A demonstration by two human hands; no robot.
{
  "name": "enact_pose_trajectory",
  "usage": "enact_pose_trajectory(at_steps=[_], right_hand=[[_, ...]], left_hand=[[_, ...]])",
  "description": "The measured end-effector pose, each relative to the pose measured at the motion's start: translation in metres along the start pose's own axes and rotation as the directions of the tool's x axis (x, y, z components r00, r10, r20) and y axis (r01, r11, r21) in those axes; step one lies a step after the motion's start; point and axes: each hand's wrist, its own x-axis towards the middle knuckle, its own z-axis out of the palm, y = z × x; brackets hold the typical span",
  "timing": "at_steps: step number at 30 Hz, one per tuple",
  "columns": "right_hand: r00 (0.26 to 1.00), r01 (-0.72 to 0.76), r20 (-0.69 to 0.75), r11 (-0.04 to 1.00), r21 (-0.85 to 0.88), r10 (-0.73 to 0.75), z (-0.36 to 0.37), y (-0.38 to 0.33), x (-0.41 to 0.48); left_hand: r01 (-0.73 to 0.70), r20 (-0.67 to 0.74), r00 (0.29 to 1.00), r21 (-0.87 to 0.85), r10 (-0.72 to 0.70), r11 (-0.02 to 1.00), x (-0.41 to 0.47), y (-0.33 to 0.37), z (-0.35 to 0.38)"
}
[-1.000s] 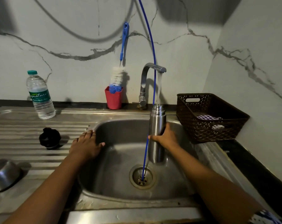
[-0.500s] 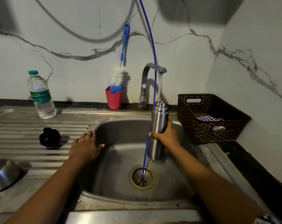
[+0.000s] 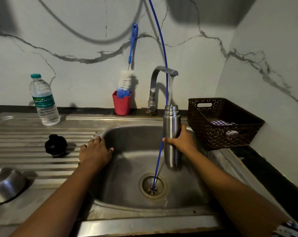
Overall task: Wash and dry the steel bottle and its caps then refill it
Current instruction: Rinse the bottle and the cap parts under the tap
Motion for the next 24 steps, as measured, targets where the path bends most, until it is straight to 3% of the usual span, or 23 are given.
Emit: enact_pose_trajectory(at_steps=[2,4,7,10,17,21,24], right_hand=[[0.998,0.054,-0.032,0.999,0.003,-0.054,-0.010,-0.011,0.000],[0.992,0.120,-0.007,0.977,-0.174,-0.123,-0.019,-0.017,-0.005],[0.970,0.244,0.135,0.807,-0.537,-0.204,-0.027,-0.021,-0.020],[0.951,0.305,0.258,0.626,-0.718,-0.169,-0.021,-0.019,-0.032],[0.916,0.398,0.392,0.312,-0.863,-0.084,-0.008,-0.021,-0.045],[0.898,0.435,0.419,0.130,-0.891,-0.134,-0.004,-0.030,-0.045],[0.884,0.445,0.430,0.053,-0.894,-0.183,-0.008,-0.045,-0.045]], left_hand=[[0.003,-0.004,1.000,0.000,-0.003,1.000,0.000,0.001,-0.001],[0.006,-0.003,1.000,-0.003,-0.006,1.000,0.000,0.002,-0.002],[0.010,-0.004,1.000,-0.008,-0.010,1.000,-0.001,0.001,-0.002],[0.005,0.005,1.000,-0.006,-0.005,1.000,0.000,0.001,-0.001],[0.005,0.007,1.000,-0.010,-0.004,1.000,0.000,-0.001,0.001],[-0.004,-0.009,1.000,-0.006,0.004,1.000,0.000,0.000,0.002],[0.000,-0.013,1.000,-0.008,0.000,1.000,0.001,0.000,0.003]])
